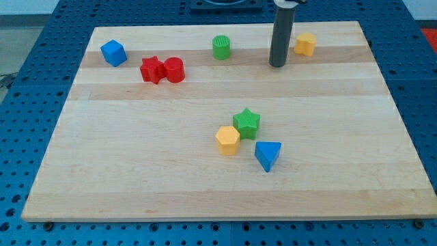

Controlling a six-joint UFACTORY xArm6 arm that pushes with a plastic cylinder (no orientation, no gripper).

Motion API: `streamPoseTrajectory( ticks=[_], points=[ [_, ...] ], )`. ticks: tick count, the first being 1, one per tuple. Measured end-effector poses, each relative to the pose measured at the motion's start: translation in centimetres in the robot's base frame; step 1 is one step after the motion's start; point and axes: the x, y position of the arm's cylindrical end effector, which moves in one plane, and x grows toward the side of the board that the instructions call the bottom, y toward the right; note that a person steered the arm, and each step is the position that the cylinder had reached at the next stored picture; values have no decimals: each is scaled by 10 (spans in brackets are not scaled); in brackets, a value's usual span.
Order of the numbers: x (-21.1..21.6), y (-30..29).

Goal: Move the yellow heart towards the top right side of the board

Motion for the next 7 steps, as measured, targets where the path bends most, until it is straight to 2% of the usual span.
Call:
streamPoseTrajectory(
  ticks=[1,3,4,5,7],
  points=[
    [-55,15],
    [-55,25],
    [-34,61],
    [-34,72],
    [-34,75]
  ],
)
